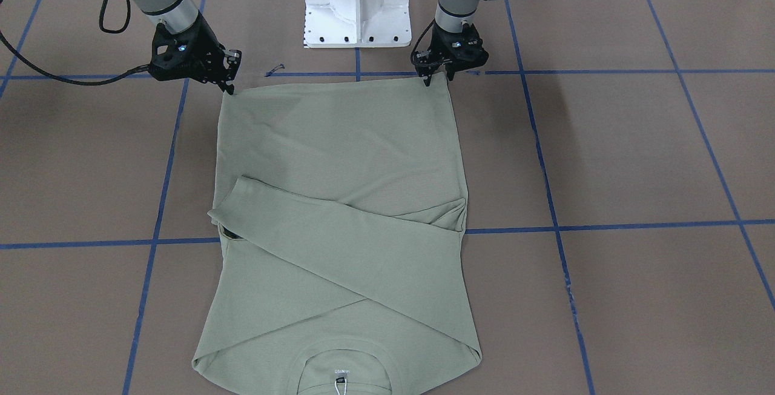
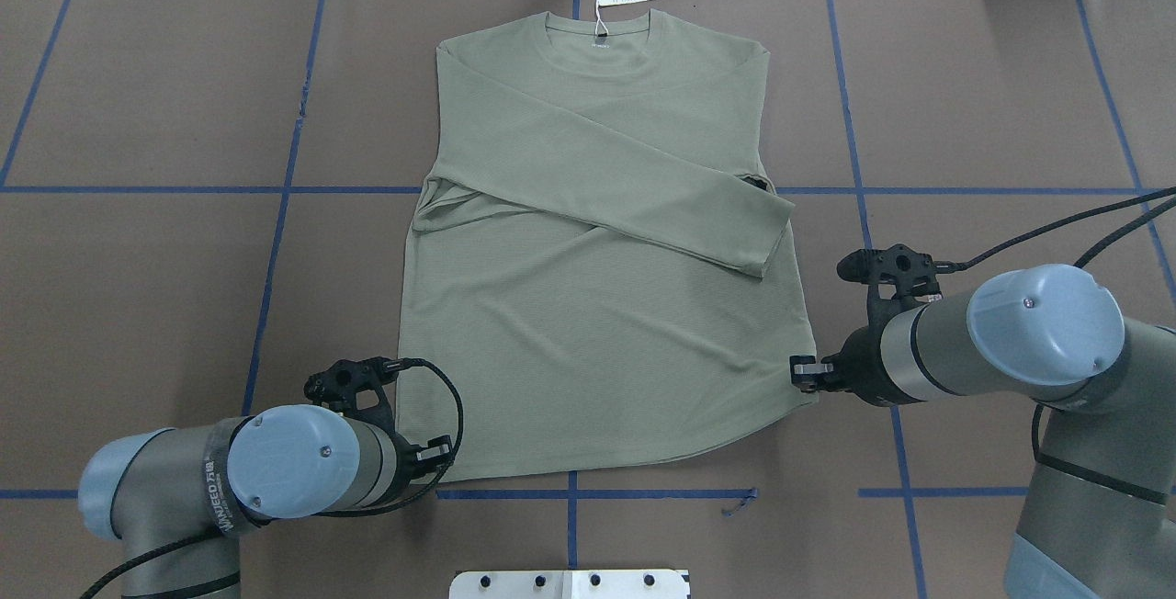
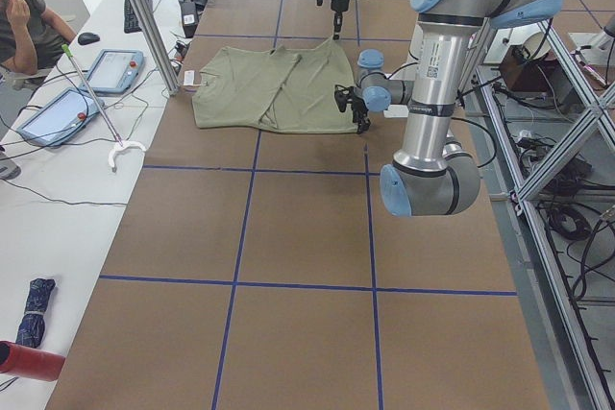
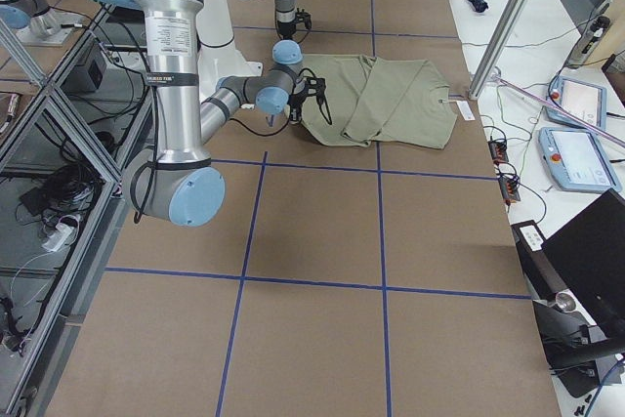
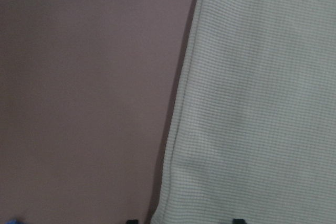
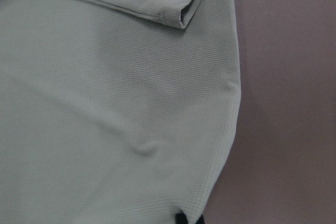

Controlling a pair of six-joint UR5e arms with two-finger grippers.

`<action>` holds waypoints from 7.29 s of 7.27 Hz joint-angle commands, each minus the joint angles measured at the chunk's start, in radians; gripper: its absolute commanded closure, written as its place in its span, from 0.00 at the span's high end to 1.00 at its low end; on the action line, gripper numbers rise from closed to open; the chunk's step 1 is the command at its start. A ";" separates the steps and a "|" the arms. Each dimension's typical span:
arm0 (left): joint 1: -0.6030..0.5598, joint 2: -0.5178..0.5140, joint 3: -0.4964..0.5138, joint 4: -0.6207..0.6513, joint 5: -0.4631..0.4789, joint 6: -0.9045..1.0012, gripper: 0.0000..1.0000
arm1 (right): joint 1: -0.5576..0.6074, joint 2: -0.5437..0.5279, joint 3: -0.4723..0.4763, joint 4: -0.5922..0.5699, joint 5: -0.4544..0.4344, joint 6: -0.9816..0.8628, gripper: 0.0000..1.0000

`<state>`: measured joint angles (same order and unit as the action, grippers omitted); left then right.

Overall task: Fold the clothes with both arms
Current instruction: 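Position both grippers at the hem corners nearest the robot and grasp them, then lift the hem with both grippers and fold it toward the collar, then lower the folded hem onto the shirt near the collar and release, then move the right gripper down to the folded shirt's near corner and grasp it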

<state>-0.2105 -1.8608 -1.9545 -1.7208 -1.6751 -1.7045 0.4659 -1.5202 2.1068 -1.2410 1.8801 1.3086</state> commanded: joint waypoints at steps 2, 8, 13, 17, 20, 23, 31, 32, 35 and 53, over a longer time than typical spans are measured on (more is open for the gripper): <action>0.000 -0.003 -0.001 0.003 -0.005 -0.003 0.00 | 0.002 -0.002 -0.001 0.000 0.001 0.000 0.00; 0.005 0.051 -0.237 0.145 -0.006 0.011 0.00 | -0.001 -0.100 0.122 -0.006 0.167 0.096 0.00; 0.166 0.045 -0.495 0.400 -0.011 0.017 0.00 | -0.056 -0.179 0.251 -0.005 0.473 0.186 0.00; 0.023 -0.003 -0.413 0.397 -0.012 0.196 0.00 | 0.150 -0.125 0.161 -0.003 0.346 0.064 0.00; -0.234 -0.137 -0.217 0.348 -0.015 0.361 0.00 | 0.229 0.126 -0.066 -0.002 0.220 0.043 0.00; -0.348 -0.175 -0.103 0.256 -0.017 0.424 0.00 | 0.365 0.270 -0.215 -0.002 0.195 -0.010 0.00; -0.540 -0.348 0.444 -0.165 -0.055 0.496 0.00 | 0.450 0.492 -0.573 0.000 0.192 -0.057 0.00; -0.544 -0.350 0.478 -0.202 -0.054 0.496 0.00 | 0.430 0.492 -0.602 0.002 0.182 -0.058 0.00; -0.555 -0.351 0.523 -0.209 -0.049 0.497 0.00 | 0.419 0.520 -0.663 0.002 0.163 -0.057 0.00; -0.550 -0.370 0.451 -0.177 -0.057 0.528 1.00 | 0.158 0.204 -0.383 0.064 0.073 0.061 1.00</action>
<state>-0.7625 -2.2309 -1.4951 -1.9000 -1.7317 -1.1754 0.6472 -1.2847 1.7102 -1.1766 1.9584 1.3677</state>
